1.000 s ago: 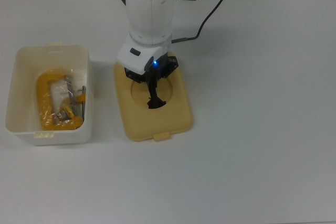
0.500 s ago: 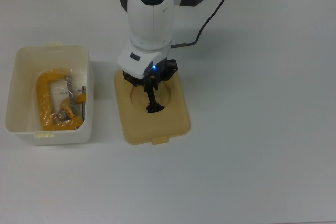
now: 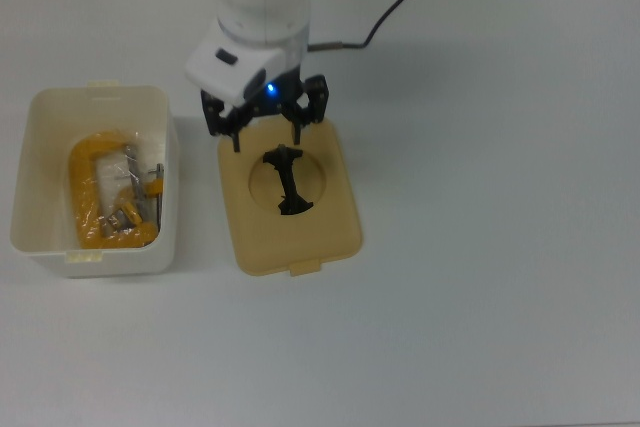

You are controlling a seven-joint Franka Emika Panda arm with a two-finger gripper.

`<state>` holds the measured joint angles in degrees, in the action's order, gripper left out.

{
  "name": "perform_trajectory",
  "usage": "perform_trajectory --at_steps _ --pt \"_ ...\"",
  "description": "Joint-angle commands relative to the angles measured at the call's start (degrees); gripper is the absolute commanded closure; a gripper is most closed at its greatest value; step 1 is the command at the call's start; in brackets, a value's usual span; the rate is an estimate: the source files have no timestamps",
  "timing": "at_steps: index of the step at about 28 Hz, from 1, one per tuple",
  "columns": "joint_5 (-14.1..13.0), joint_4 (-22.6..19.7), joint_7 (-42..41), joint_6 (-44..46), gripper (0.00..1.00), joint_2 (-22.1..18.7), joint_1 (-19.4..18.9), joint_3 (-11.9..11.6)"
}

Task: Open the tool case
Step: 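Raise the open gripper up away from the lid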

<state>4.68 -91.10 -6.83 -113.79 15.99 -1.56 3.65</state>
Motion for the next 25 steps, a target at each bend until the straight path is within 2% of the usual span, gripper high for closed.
perform_trajectory --at_steps 1,9,22,25 --pt "-0.02 0.39 -0.46 3.66 0.0 -4.47 0.77 -0.48" --pt "-0.02 0.48 -0.64 7.27 0.0 -8.69 5.5 -0.57" --pt "-0.11 2.42 -0.47 7.27 0.0 -8.87 8.41 -0.57" --pt "-1.07 2.42 -0.46 8.58 0.0 -9.23 8.5 -0.92"
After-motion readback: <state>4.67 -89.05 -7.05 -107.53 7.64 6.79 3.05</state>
